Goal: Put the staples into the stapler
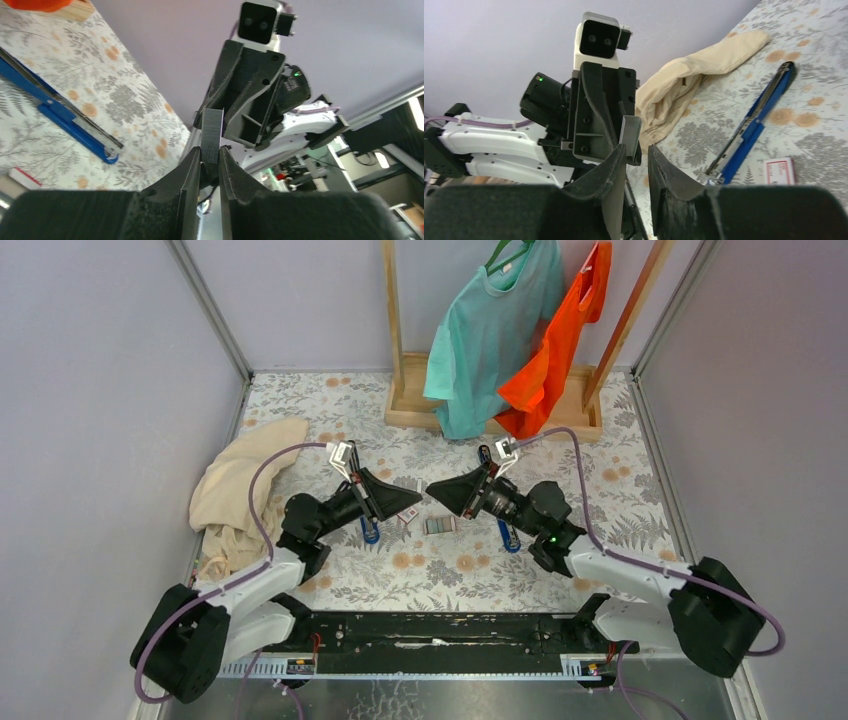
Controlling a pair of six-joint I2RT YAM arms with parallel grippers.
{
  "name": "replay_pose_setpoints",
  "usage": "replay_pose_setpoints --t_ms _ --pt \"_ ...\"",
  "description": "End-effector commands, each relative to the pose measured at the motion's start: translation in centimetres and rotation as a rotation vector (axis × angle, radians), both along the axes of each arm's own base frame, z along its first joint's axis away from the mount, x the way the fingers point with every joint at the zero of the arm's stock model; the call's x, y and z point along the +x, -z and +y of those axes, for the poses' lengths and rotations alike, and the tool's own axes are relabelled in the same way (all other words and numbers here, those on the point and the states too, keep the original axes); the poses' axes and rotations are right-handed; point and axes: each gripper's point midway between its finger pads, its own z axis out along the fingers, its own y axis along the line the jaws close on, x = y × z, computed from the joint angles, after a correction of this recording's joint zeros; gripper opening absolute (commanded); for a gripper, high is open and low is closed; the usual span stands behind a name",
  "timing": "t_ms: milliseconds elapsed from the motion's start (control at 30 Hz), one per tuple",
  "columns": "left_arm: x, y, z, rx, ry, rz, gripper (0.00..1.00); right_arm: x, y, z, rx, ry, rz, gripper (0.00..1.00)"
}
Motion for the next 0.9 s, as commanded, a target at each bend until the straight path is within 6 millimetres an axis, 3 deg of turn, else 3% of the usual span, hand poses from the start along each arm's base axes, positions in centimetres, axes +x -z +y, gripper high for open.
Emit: replay_pose_setpoints --t_ms 0,367,467,500,600,867 --pt "0.6 0.7 -0.3 0.152 -0.024 -0.035 0.20 0.2 -1.1 -1.3 -0.148 0.021 -0.094 0.32" --pt "0.9 1.2 1.4 0.550 -0.045 -0.069 0.19 -0.7 -0.7 -3.9 -0.582 -0.110 -0.169 0.51" --pt "1.1 0.7 1.9 0.651 -0.032 -0.119 0.19 -1.1 -1.8 -4.0 -0.643 -0.171 -0.215 0.57" --pt "1.5 -0.5 1.7 0.640 -0.039 -0.138 0.19 -1.2 -2.1 -3.9 -0.657 -0.196 -0.227 0.58" --pt "1.1 1.1 2.7 0.794 0.015 -0.178 0.18 -1.6 -2.9 -3.3 -0.681 -0.280 -0.260 0.60" --pt "0.5 -0.8 1.6 0.777 0.125 -0.307 0.17 -0.1 -4.3 -2.2 -0.753 -0.384 -0.351 0.72"
